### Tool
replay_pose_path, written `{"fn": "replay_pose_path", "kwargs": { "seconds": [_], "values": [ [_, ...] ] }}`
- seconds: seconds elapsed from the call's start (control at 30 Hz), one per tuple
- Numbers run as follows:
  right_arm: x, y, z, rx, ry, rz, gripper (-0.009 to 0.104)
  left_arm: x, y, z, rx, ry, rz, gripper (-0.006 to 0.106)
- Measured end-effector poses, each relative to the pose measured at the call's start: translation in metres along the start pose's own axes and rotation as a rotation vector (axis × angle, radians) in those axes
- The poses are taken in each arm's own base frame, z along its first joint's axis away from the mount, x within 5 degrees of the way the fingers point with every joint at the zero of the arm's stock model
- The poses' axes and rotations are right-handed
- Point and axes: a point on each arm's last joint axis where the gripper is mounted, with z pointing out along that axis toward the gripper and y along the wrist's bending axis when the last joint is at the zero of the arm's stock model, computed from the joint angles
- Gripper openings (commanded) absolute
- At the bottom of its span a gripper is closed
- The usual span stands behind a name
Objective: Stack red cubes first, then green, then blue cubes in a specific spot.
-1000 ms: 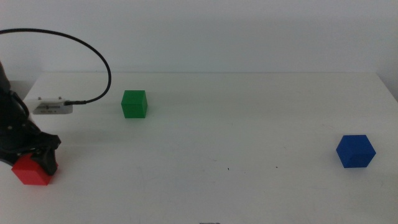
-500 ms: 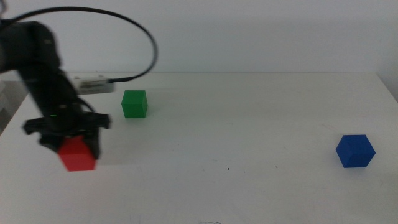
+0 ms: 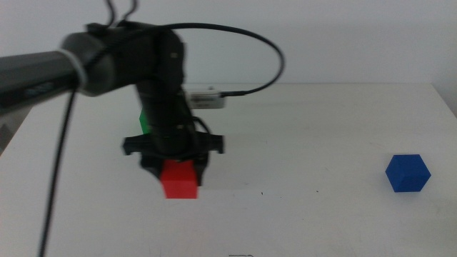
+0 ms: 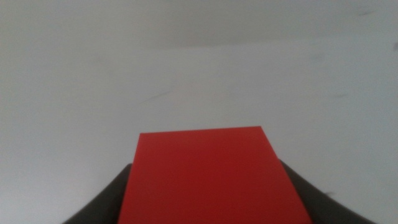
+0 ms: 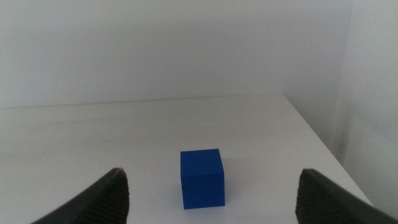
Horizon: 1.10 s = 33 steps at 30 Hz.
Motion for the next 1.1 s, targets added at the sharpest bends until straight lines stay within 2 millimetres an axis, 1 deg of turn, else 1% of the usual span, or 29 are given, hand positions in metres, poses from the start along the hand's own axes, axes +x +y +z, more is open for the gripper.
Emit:
{"fn": "replay_pose_path", "kwargs": {
  "seconds": [0.13, 0.3, 0.47, 0.57, 0.8, 1.1],
  "values": [
    [0.000, 0.000, 0.000, 0.000, 0.000, 0.000, 0.090, -0.005, -0.030, 0.005, 0.004, -0.018, 0.025, 0.006],
    [0.000, 0.000, 0.000, 0.000, 0.000, 0.000, 0.090, -0.012, -0.064, 0.020, 0.009, -0.021, 0.056, 0.006],
    [0.000, 0.000, 0.000, 0.000, 0.000, 0.000, 0.090, -0.019, -0.088, 0.036, 0.014, -0.020, 0.085, 0.006],
    [0.000, 0.000, 0.000, 0.000, 0.000, 0.000, 0.090, -0.020, -0.095, 0.046, 0.015, -0.003, 0.078, 0.006],
    [0.000, 0.000, 0.000, 0.000, 0.000, 0.000, 0.090, -0.022, -0.096, 0.063, 0.013, 0.029, 0.057, 0.006],
    [0.000, 0.000, 0.000, 0.000, 0.000, 0.000, 0.090, -0.027, -0.100, 0.065, 0.048, -0.023, 0.054, 0.006]
  ]
}}
